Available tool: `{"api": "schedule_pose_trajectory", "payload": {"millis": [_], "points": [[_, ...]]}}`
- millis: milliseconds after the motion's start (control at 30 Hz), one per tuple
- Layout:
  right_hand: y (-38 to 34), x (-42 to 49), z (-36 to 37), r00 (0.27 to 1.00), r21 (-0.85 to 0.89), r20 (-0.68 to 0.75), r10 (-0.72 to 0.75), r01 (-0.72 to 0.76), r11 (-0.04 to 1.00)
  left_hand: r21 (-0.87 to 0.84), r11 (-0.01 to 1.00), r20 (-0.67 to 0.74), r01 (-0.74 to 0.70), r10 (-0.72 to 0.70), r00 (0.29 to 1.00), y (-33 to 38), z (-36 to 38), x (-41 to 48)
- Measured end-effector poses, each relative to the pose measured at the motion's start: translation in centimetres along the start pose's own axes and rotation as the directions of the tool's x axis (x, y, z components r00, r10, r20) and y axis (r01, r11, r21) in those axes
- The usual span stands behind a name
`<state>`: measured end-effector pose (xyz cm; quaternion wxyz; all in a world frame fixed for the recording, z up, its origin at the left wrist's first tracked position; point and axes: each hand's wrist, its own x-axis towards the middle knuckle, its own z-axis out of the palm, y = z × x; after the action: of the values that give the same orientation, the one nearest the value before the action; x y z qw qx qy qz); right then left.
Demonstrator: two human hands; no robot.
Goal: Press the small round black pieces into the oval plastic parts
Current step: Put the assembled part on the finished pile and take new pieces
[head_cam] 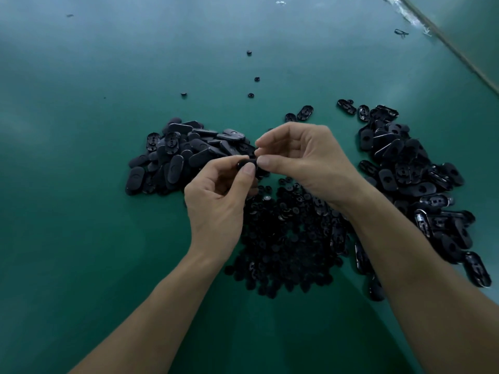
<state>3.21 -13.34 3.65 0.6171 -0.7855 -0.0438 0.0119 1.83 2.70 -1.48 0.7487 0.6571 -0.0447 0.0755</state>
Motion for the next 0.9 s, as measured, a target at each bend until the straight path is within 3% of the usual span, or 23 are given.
{"api": "schedule_pose_trajectory", "payload": {"millis": [133, 367, 500, 733, 800, 900], "points": [[0.4, 0.0, 0.0, 0.999, -0.132, 0.007, 0.041, -0.04, 0.99, -0.029, 0.999, -0.016, 0.021, -0.021, 1.0, 0.1, 0.1, 0.0], [0.5, -0.1, 0.0, 1.0, -0.028, -0.018, 0.022, -0.022, 0.999, -0.065, 0.998, -0.021, 0.024, -0.025, 0.999, -0.1, 0.0, 0.1], [0.4, 0.0, 0.1, 0.999, 0.006, -0.049, 0.0, 0.001, 1.0, -0.002, 1.0, -0.019, 0.0, 0.0, 1.0, -0.4, -0.1, 0.2], [-0.3, 0.1, 0.5, 0.999, 0.11, -0.014, -0.049, 0.05, 0.993, 0.03, 0.999, 0.062, -0.013, 0.011, 0.998, -0.5, 0.0, 0.0], [-0.1, 0.3, 0.2, 0.994, 0.012, -0.099, -0.044, 0.045, 0.999, 0.028, 0.999, 0.063, -0.034, 0.032, 0.998, -0.4, 0.0, 0.0], [0.6, 0.4, -0.8, 0.985, -0.316, -0.171, -0.015, -0.04, 0.948, 0.024, 0.999, 0.057, -0.048, 0.046, 0.997, -0.3, -0.2, 0.0]]}}
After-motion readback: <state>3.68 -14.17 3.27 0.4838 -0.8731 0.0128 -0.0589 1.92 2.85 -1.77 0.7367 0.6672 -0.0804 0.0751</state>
